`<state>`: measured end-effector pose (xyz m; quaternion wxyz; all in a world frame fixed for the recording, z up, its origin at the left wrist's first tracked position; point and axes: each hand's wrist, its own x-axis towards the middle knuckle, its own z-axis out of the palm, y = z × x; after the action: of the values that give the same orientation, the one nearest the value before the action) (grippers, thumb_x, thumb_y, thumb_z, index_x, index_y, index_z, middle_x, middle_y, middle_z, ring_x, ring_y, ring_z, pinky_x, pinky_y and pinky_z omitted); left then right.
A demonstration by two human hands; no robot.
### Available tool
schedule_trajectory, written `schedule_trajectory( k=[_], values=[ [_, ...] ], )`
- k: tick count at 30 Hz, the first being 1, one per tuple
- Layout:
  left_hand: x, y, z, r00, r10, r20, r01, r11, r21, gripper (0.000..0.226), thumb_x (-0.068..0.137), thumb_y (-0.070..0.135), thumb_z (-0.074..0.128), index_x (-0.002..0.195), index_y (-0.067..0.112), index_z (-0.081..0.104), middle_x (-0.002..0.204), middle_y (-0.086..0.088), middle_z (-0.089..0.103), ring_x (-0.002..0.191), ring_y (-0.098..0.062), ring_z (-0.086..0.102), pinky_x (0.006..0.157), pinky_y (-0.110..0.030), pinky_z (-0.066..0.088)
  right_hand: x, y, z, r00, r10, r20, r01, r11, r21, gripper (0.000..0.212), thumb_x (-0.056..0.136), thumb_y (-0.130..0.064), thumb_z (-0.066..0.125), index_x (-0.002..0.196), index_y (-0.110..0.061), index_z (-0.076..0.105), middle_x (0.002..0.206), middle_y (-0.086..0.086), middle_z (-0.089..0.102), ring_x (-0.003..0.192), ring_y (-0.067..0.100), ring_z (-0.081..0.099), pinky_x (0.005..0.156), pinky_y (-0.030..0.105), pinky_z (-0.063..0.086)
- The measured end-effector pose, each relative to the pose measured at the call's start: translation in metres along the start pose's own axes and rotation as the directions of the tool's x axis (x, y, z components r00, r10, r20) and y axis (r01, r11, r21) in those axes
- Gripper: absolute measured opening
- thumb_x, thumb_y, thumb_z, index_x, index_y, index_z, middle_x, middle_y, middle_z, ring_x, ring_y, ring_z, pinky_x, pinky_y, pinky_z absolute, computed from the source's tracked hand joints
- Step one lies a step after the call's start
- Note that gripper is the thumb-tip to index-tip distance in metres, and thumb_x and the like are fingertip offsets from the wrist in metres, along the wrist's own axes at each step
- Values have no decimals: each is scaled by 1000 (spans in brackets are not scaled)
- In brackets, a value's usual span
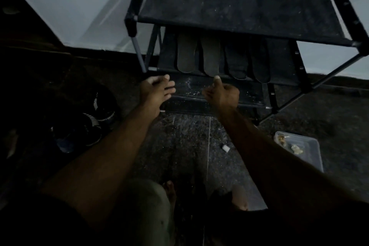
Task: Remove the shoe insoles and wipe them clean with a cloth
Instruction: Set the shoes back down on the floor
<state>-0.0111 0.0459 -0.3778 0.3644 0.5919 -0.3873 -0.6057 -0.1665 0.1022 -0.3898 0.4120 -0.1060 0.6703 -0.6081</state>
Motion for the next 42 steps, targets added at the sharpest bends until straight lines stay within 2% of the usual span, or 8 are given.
schedule_trajectory(
  k=[9, 14, 18, 22, 25, 34, 37, 42],
  values=[
    [-56, 41, -101, 989, 83, -123, -91, 994, -66, 23, 99, 21, 55, 118, 9, 59, 100, -5, 69, 71, -7, 67, 60, -17, 49, -85, -36, 44, 983, -126, 135, 139, 986, -88, 28, 97, -26, 57, 78, -6, 58, 71, 12, 68, 65, 20, 69, 58, 28, 58],
    [-78, 53, -188, 965, 110, -240, -137, 986, -99, 16, 98, 18, 55, 113, 11, 60, 86, 0, 67, 69, -9, 65, 65, -19, 49, -132, -33, 95, 964, -115, 240, 144, 984, -106, 29, 97, -23, 58, 74, -6, 53, 73, 18, 66, 70, 30, 69, 64, 36, 60],
    [-84, 57, -259, 931, 117, -345, -159, 983, -94, 4, 98, 17, 56, 100, 20, 56, 81, 5, 66, 64, -5, 64, 61, -17, 47, -158, -26, 140, 936, -131, 327, 187, 971, -146, 28, 98, -22, 56, 77, -3, 53, 69, 15, 64, 54, 17, 66, 52, 26, 56],
    [-97, 49, -315, 917, 111, -383, -156, 984, -88, 19, 99, 15, 53, 118, 14, 57, 82, 5, 65, 64, -3, 63, 61, -17, 49, -181, -9, 178, 905, -118, 409, 216, 956, -201, 28, 98, -24, 56, 78, -5, 54, 72, 15, 66, 59, 19, 68, 51, 22, 53],
    [-105, 35, -351, 896, 95, -434, -157, 982, -109, 7, 99, 11, 54, 105, 11, 54, 75, 4, 64, 50, 1, 61, 52, -14, 48, -197, 5, 203, 881, -115, 458, 248, 938, -241, 31, 99, -24, 55, 76, -3, 53, 73, 17, 65, 61, 21, 66, 52, 24, 55],
    [-76, -14, -386, 956, -25, -291, 12, 999, -48, 15, 99, 12, 44, 84, 11, 47, 72, -4, 59, 49, -12, 56, 43, -18, 39, -180, 54, 242, 857, -45, 514, 265, 892, -365, 33, 97, -21, 58, 66, -10, 55, 68, 11, 64, 62, 20, 67, 64, 30, 59],
    [-52, -37, -372, 933, -47, -358, 51, 999, 0, 3, 97, 3, 53, 98, 6, 52, 77, -6, 61, 52, -9, 59, 45, -19, 44, -156, 84, 248, 855, -1, 518, 258, 868, -425, 34, 97, -21, 59, 65, -10, 58, 64, 10, 64, 55, 16, 66, 62, 30, 57],
    [2, -94, -345, 912, -117, -394, 151, 987, 55, 10, 92, 2, 61, 90, 8, 53, 81, -9, 59, 54, -10, 56, 40, -14, 40, -100, 147, 252, 814, 112, 570, 322, 729, -604, 41, 92, -28, 61, 52, -19, 65, 67, 11, 66, 75, 39, 69, 75, 50, 56]
  ],
)
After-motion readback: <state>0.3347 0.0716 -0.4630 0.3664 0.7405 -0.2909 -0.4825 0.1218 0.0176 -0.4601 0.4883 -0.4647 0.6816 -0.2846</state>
